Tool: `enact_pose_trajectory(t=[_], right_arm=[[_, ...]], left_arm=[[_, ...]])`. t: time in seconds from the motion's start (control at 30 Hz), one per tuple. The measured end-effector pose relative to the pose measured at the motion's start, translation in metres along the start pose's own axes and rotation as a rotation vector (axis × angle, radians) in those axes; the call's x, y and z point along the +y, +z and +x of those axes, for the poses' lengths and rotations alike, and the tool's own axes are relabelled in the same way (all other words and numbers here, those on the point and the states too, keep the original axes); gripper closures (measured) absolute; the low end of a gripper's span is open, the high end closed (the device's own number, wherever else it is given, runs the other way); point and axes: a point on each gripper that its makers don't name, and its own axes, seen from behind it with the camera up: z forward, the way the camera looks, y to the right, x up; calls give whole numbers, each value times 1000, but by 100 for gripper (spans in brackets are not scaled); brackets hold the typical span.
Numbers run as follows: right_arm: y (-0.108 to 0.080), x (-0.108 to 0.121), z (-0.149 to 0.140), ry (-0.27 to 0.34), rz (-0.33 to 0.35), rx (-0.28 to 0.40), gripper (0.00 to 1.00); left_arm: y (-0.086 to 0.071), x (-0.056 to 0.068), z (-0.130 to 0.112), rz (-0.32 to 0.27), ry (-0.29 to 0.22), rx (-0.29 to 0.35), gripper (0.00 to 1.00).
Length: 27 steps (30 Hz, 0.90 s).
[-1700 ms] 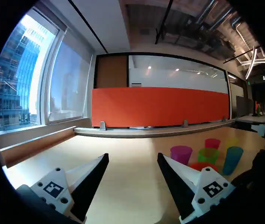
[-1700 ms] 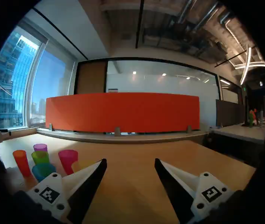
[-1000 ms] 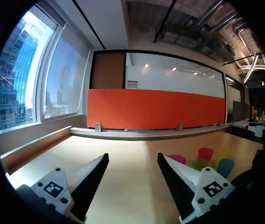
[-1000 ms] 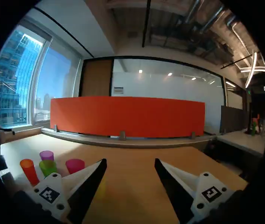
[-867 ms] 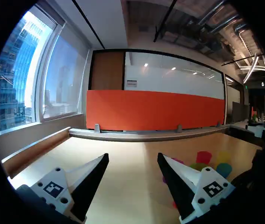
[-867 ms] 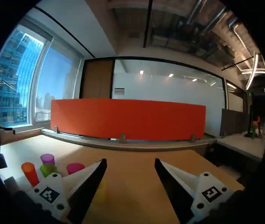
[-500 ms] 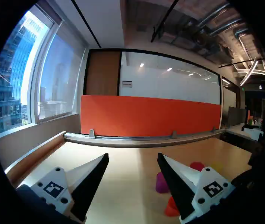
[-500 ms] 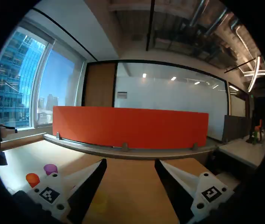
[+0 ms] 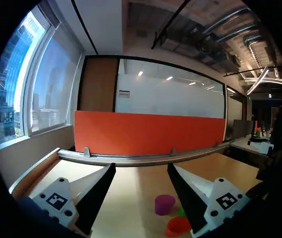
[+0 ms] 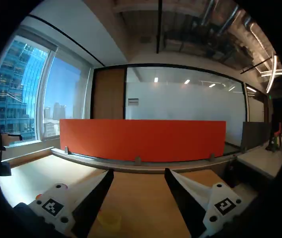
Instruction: Pour water
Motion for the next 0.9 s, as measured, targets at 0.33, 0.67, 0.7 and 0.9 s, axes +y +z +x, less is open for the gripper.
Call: enact_pose_trajectory(t=[0.33,0.67,0.7,0.9], right_arm=[[1,-10,3,-18,76,-16,1],[-9,-47,10,-17,261,-26,1],[-11,-50,11,-19,280,-27,1],[-18,-65,15,-35,361,-26,1]], left_arm=[[4,17,0,-87,-2,-32,3],[-3,49,19,-243,8,-17,3],[-4,52,21,-259,10,-18,3],[-9,62,24,-317,37,-33,3]])
